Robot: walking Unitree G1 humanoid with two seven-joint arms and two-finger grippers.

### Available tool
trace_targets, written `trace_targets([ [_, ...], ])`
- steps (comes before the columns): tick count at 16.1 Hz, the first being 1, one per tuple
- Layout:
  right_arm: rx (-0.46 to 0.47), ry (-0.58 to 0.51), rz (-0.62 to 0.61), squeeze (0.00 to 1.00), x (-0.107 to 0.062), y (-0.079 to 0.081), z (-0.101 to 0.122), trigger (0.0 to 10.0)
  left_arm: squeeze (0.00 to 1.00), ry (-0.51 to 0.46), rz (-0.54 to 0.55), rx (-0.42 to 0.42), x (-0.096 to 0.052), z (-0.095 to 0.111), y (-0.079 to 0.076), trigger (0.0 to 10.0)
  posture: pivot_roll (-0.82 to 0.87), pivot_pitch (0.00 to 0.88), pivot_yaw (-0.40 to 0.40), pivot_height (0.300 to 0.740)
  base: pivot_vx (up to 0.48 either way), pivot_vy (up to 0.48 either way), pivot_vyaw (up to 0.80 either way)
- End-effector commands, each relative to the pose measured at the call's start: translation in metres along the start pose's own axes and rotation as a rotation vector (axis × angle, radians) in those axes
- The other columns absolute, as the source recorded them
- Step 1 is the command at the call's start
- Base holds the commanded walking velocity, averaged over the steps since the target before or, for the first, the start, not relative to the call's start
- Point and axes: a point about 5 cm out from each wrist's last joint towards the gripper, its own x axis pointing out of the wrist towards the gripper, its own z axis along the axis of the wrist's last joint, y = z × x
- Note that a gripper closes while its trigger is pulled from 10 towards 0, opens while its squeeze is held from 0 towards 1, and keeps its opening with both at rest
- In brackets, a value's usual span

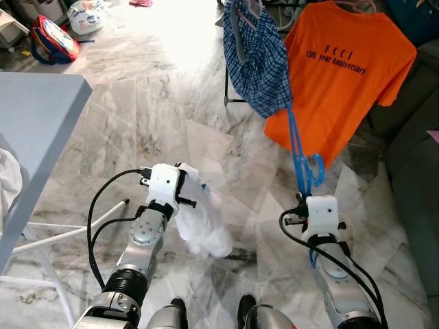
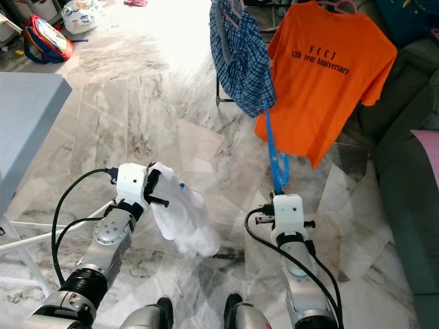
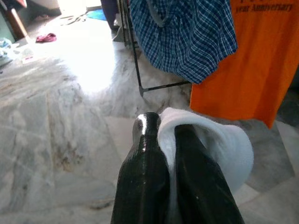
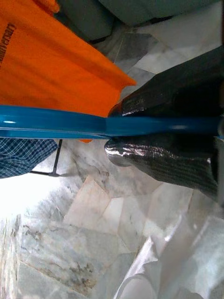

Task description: Hang hanger

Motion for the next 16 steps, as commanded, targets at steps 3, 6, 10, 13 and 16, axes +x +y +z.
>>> trace_targets([
  [3,-0.024,0.012,0.045,0.00,0.005,0.003,0.000,10.0,0.00,0.055,0.005,-0.006,-0.004,-0.013,-0.009,10.0,0.07,0.092,-0.031,0.740,0.000,0.000,0.00],
  [6,-0.050,-0.007,0.057,0.00,0.012,-0.008,0.008,10.0,0.00,0.104,-0.019,-0.007,-0.004,-0.021,-0.025,10.0,0.03,0.051,-0.027,0.740,0.000,0.000,0.00],
  [10,-0.050,0.000,0.006,0.00,0.009,-0.013,0.005,10.0,0.00,0.114,-0.061,0.004,0.002,-0.019,-0.032,10.0,-0.02,0.055,-0.016,0.740,0.000,0.000,0.00],
  [13,-0.074,-0.002,0.039,0.00,0.000,-0.008,0.003,10.0,0.00,0.099,-0.063,-0.019,0.006,-0.015,-0.034,10.0,-0.05,0.084,-0.010,0.740,0.000,0.000,0.00],
  [16,-0.057,0.005,0.024,0.00,-0.007,-0.008,0.002,10.0,0.00,0.075,-0.083,-0.018,0.008,-0.011,-0.035,10.0,-0.07,0.115,-0.001,0.740,0.000,0.000,0.00],
])
